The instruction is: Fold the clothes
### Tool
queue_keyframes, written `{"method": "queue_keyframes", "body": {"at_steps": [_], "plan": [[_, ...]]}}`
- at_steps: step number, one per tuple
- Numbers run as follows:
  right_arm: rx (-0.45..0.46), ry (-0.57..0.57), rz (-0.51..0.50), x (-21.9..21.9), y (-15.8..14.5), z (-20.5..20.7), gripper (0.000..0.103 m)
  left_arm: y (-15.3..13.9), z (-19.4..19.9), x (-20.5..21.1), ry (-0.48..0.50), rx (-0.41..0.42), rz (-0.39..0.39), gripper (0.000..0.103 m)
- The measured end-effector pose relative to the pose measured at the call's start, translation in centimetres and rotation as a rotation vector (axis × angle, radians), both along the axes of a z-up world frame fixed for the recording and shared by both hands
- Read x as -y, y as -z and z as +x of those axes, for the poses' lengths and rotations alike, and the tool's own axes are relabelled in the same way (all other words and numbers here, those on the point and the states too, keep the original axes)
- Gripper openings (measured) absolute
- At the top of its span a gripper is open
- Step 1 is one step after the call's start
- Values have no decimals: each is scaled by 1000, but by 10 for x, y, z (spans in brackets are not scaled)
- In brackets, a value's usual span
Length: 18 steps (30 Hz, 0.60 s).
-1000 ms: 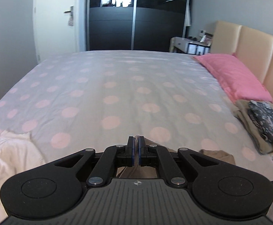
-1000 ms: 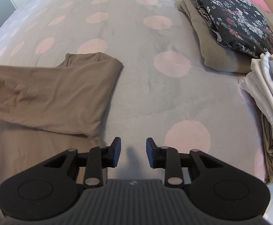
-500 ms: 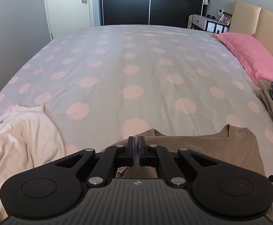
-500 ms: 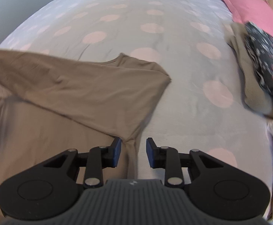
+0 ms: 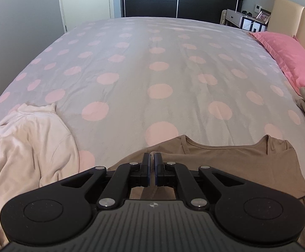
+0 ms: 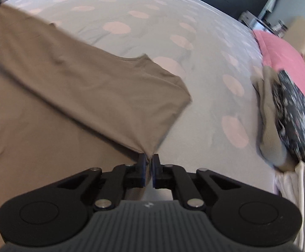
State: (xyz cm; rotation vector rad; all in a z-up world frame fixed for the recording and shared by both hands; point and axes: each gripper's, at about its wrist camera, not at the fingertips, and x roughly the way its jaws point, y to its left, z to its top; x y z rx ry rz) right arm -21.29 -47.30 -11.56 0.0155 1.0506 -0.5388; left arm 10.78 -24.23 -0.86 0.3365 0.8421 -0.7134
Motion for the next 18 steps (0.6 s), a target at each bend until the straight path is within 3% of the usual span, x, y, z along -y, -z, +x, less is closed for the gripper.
{"method": "queue_keyframes", "body": {"at_steps": [4, 8, 12, 15, 18], "plan": [[-17, 130, 82, 28, 9, -12, 0, 11, -4, 10, 17, 12, 86, 2], [-17, 173, 139, 38, 14, -16, 0, 32, -6, 11, 21, -18, 168, 2], [69, 224, 219, 51, 0, -18, 6, 42, -6, 6, 19, -27, 209, 2], [150, 266, 303, 67, -11, -13, 22, 45, -1, 3, 2, -41, 203, 2], [229, 320, 385, 90, -17, -5, 27, 46, 0, 4, 0, -38, 195, 2]]}}
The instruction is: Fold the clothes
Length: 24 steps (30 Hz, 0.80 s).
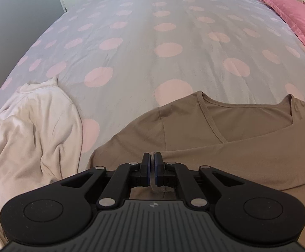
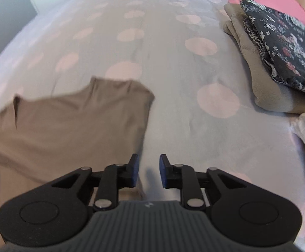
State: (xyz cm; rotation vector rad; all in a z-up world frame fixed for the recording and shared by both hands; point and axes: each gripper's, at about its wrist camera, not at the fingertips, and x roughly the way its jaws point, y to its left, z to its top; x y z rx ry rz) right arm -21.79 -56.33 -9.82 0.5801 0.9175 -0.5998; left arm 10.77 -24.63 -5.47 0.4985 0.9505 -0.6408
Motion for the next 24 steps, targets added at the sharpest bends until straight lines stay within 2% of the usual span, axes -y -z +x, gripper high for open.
{"method": "queue_keyframes", "body": {"at_steps": [3, 8, 15, 17, 18, 24], "plan": [[65, 58, 60, 24, 1, 12, 29, 0, -1, 4, 11, 9, 1, 2], [115, 138, 130, 56, 13, 37, 30, 4, 2, 10, 11, 7, 15, 2], [100, 168, 160, 69, 33, 66, 30, 13, 7, 16, 10, -3, 35, 2], [89, 169, 160, 70, 37, 70, 20, 15, 8, 18, 13, -2, 42, 2], [87, 168, 151, 70, 37, 70, 3, 15, 8, 18, 16, -1, 44, 2], [106, 255, 70, 77, 23, 62, 1, 3, 6, 20, 18, 48, -30, 2]]}}
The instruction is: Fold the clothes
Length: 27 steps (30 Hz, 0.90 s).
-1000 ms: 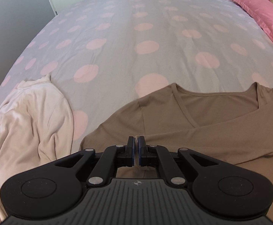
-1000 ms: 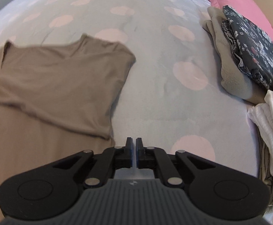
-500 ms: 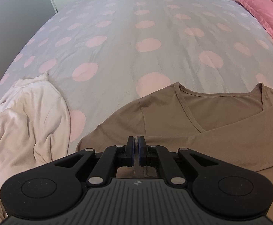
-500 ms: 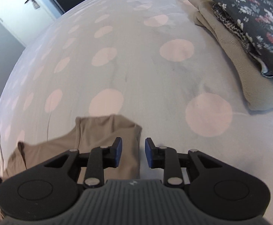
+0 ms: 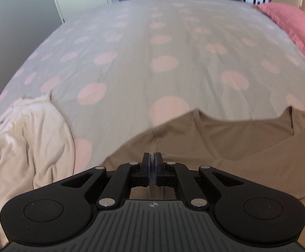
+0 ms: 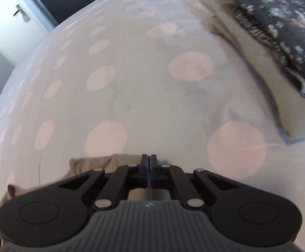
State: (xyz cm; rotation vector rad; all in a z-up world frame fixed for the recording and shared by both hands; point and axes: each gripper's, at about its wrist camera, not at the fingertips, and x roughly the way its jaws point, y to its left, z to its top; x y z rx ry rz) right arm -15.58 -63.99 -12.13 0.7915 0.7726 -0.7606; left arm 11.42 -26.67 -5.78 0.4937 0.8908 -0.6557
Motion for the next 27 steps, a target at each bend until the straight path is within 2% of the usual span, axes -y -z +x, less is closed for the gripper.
{"method": "queue_keyframes", "body": {"at_steps": [1, 6, 8, 12, 15, 17, 21, 27], "plan": [[-5, 19, -10, 1, -1, -1, 1, -2, 0, 1, 2, 9, -12, 2], [-37, 21, -8, 0, 4, 4, 1, 12, 0, 10, 17, -27, 56, 2], [-43, 13, 3, 0, 5, 4, 3, 16, 1, 9, -1, -36, 47, 4], [-44, 6, -33, -2, -7, -6, 7, 6, 2, 1, -27, -16, -33, 21], [-31, -24, -24, -8, -15, -18, 11, -4, 2, -6, -36, -9, -100, 24], [-43, -57, -24, -17, -17, -24, 11, -5, 3, -10, -32, -27, -105, 25], [-71, -123, -22, -38, -18, -39, 12, 4, -4, -17, 18, -35, -41, 25], [-96, -219, -37, -70, -18, -65, 18, 27, -20, -26, 159, 6, 96, 25]]}}
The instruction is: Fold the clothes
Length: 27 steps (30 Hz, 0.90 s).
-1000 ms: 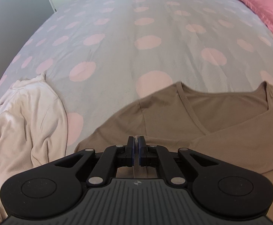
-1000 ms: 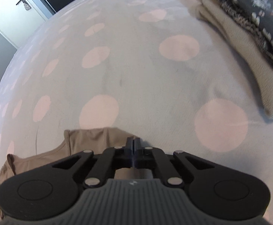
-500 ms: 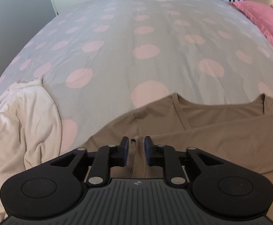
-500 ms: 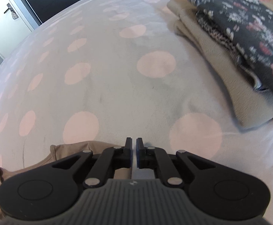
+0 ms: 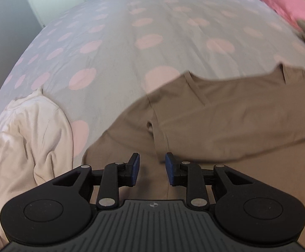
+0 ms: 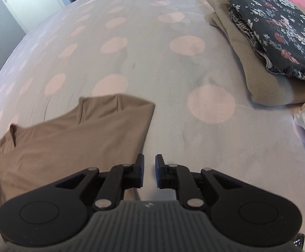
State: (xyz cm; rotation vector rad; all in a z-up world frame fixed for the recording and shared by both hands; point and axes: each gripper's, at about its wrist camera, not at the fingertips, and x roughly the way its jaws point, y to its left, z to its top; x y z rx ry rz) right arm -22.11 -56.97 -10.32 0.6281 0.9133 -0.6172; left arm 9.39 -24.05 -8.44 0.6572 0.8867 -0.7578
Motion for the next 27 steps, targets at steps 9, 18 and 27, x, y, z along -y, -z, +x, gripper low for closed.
{"method": "queue_keyframes", "body": {"at_steps": [9, 18, 27], "plan": [[-52, -209, -110, -53, -2, -18, 27, 19, -11, 11, 81, 38, 8, 25], [-145, -383, -326, -86, 20, -2, 29, 9, -11, 20, 67, -52, 9, 0], [-197, -349, -294, -79, 23, 1, 0, 10, 11, 4, -11, -101, 70, 1]]}}
